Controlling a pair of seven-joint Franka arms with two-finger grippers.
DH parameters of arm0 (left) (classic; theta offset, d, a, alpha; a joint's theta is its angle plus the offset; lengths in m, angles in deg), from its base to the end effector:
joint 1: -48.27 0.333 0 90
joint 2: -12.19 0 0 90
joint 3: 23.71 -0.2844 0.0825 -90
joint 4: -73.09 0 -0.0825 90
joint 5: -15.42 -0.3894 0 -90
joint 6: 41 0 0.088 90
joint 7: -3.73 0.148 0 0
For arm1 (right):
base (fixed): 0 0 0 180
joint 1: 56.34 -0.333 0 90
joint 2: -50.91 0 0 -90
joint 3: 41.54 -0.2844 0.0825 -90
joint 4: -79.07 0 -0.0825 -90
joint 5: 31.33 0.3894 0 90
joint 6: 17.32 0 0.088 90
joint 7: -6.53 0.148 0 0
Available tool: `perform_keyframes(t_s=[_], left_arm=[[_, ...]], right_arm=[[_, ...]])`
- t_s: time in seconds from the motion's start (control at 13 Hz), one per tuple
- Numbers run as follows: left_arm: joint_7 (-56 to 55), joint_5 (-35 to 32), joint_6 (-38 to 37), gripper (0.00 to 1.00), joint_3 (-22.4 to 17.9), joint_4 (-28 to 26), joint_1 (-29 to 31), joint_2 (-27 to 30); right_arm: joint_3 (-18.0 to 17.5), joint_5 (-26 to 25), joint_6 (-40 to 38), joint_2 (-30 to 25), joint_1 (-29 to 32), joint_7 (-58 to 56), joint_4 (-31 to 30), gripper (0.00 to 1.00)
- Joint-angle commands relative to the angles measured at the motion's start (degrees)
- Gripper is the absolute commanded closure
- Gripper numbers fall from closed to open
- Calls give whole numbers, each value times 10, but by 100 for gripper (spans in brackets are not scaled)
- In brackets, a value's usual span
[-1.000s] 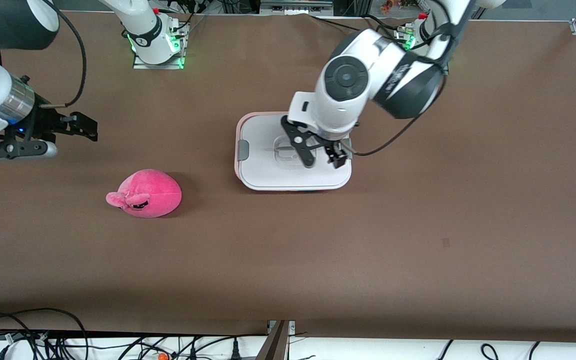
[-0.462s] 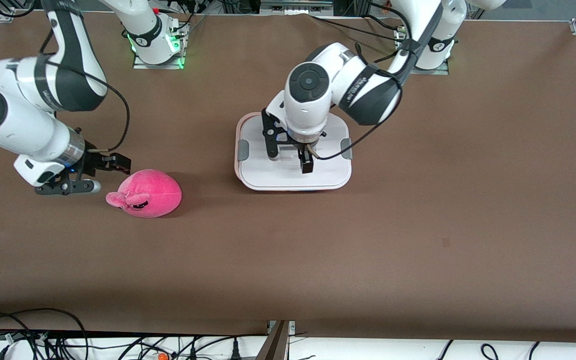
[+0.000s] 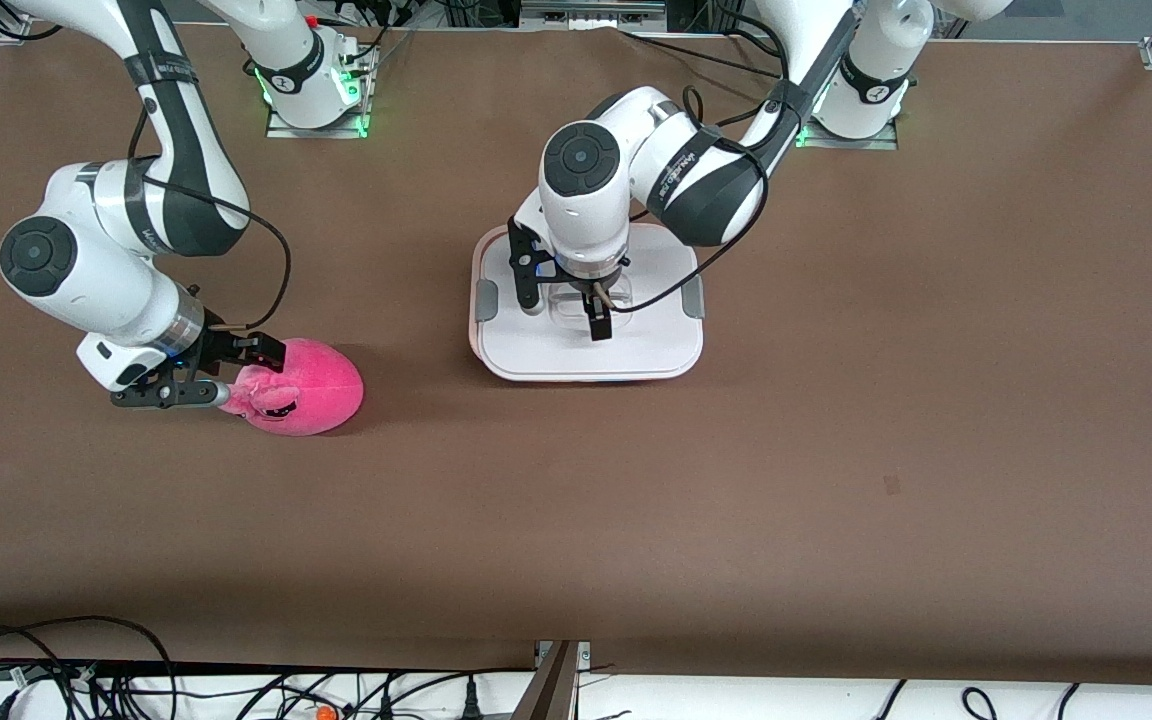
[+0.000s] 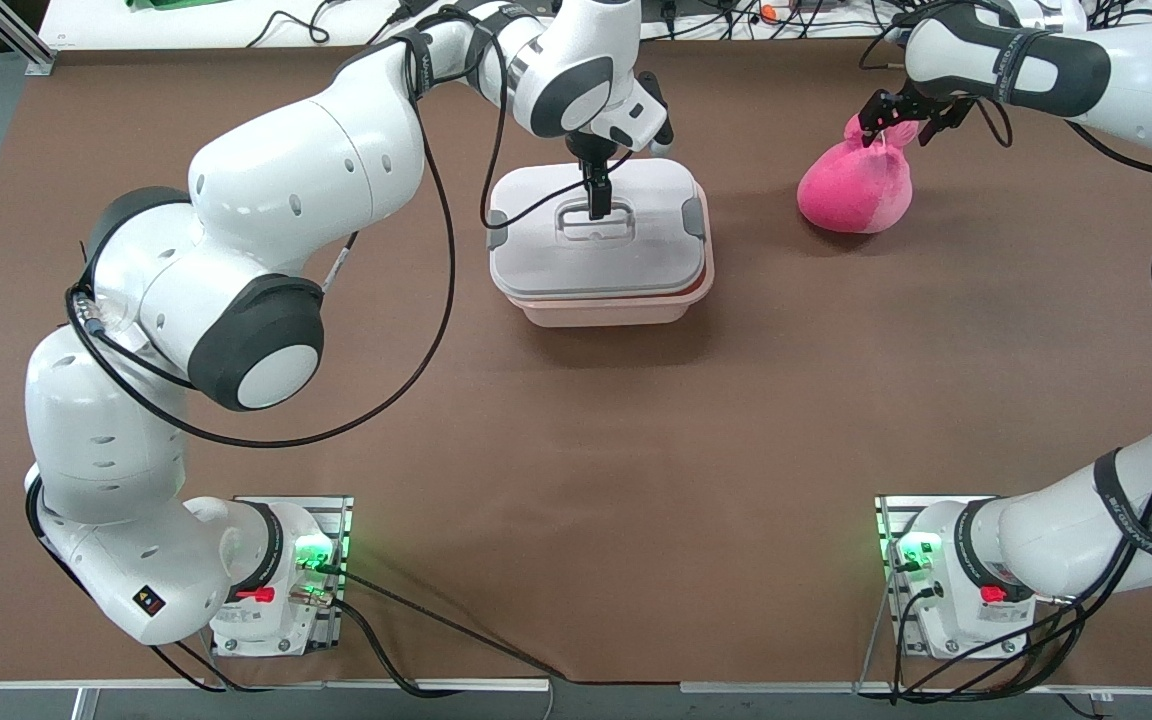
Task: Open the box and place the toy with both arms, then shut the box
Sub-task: 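Grasp the lid handle with the left gripper while the right gripper grasps the toy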
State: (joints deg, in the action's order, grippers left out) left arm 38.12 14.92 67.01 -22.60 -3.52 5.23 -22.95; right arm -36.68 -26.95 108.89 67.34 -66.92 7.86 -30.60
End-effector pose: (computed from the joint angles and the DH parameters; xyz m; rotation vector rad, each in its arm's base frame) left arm 0.5055 -0.4865 0.2970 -2.4291 1.9857 0.1023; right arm 0.6076 0.0667 0.2725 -3.1032 -0.0544 -0.0016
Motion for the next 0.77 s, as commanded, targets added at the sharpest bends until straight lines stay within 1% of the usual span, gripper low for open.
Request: perform_keyframes(t_s=[0.0,0.23,0.31,0.38,0.46,0.54,0.62,0.69], left_arm=[[-17,-21,15,0,-8,-3,-10,-14],[-13,-31,13,0,-7,-4,-19,-18],[-15,-31,8,6,-7,-4,-20,-18],[-17,-30,7,33,-7,-4,-20,-17],[-21,-29,4,78,-7,-4,-20,-14],[-28,-30,-8,78,-7,-1,-26,-12],[-28,-30,-13,82,-8,1,-28,-11],[-27,-31,-15,94,-8,1,-28,-8]], right_arm=[[1,18,26,5,2,-16,-7,0],[1,19,46,24,3,-26,-9,0],[1,19,52,28,3,-27,-12,0],[1,18,61,29,3,-27,-18,0],[1,18,72,30,2,-27,-26,0],[1,19,83,31,2,-33,-32,0],[1,18,86,35,3,-38,-33,0],[1,18,86,37,2,-38,-33,2]])
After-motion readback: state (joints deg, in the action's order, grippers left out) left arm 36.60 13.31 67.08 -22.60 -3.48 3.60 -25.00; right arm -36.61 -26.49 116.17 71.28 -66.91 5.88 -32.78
